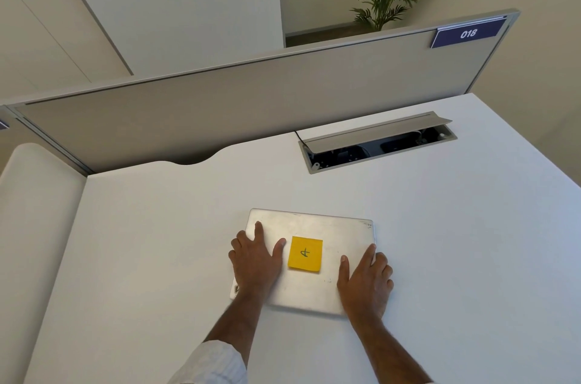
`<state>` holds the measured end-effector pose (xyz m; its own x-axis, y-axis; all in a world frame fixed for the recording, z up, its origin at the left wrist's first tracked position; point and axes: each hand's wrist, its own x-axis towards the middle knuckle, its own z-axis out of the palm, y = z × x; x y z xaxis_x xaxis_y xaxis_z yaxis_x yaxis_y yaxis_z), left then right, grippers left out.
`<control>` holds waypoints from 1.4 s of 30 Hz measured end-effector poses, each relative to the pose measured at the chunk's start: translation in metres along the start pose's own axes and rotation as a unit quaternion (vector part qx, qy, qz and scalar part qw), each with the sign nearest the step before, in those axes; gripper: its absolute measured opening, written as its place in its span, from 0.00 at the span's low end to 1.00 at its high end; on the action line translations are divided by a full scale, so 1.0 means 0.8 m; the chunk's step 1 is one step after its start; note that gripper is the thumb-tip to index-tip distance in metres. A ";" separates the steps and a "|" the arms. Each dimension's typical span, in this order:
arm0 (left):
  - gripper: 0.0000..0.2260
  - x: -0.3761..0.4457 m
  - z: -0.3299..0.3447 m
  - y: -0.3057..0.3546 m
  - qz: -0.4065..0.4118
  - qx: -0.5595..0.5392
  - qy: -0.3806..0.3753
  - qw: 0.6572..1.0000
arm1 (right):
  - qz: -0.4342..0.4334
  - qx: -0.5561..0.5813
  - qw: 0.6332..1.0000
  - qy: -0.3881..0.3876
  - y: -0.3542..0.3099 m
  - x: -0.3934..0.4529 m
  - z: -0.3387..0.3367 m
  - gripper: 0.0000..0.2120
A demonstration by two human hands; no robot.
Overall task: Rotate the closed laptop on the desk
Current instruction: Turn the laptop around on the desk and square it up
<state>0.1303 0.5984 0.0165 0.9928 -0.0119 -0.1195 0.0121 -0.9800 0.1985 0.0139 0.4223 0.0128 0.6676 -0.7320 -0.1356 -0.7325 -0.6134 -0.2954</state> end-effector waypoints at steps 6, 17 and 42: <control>0.33 0.006 -0.005 0.007 -0.029 -0.027 -0.018 0.999 | 0.012 0.032 0.999 0.008 0.000 0.003 0.003 0.34; 0.40 0.023 -0.007 -0.009 -0.072 -0.208 -0.058 0.974 | -0.002 0.080 0.997 0.018 0.011 0.013 0.004 0.35; 0.40 -0.036 0.000 -0.013 -0.164 -0.320 0.022 0.933 | -0.160 0.058 0.985 -0.006 0.002 0.079 -0.016 0.33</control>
<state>0.1017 0.6094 0.0180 0.9272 0.2894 -0.2379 0.3703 -0.6110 0.6997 0.0528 0.3713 0.0159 0.8645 -0.5017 -0.0291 -0.4638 -0.7744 -0.4304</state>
